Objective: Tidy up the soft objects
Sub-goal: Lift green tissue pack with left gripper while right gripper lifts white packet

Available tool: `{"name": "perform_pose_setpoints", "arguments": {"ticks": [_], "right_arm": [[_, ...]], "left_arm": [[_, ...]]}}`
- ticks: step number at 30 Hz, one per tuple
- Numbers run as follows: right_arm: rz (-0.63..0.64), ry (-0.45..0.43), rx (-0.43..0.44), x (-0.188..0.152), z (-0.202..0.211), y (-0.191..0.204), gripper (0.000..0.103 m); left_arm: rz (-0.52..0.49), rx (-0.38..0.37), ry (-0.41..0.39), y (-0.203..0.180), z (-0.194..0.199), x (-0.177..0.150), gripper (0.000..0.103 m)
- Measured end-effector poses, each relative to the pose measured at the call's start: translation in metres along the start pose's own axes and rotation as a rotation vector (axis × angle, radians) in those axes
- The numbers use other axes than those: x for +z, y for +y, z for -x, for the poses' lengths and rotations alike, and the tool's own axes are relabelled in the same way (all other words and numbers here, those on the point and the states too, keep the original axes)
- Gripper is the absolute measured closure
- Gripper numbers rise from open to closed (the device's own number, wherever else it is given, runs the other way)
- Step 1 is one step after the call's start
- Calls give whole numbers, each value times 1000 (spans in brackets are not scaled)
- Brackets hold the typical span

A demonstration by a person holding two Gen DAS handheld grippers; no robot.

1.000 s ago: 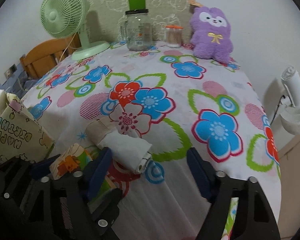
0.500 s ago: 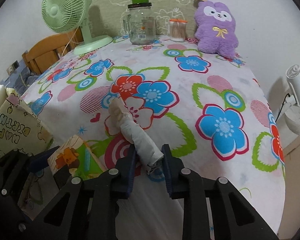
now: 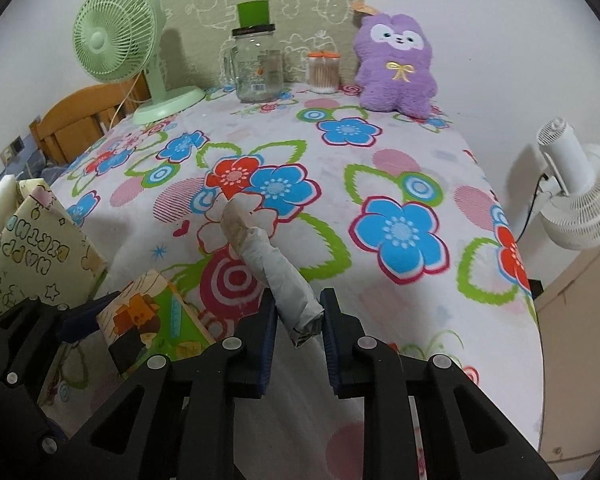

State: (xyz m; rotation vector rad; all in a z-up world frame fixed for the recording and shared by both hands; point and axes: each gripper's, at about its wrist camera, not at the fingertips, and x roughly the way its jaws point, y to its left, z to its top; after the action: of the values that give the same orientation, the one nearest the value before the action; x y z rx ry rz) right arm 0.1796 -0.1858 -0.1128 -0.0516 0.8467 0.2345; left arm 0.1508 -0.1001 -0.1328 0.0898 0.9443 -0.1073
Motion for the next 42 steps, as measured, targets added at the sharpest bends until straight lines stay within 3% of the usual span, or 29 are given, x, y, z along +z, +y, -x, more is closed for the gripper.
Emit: {"name": "perform_pose_setpoints", "arguments": {"ticks": [42], "right_arm": [[-99, -140, -136, -33, 122, 8, 79]], "left_arm": [[-83, -18, -155, -21, 104, -25, 18]]}}
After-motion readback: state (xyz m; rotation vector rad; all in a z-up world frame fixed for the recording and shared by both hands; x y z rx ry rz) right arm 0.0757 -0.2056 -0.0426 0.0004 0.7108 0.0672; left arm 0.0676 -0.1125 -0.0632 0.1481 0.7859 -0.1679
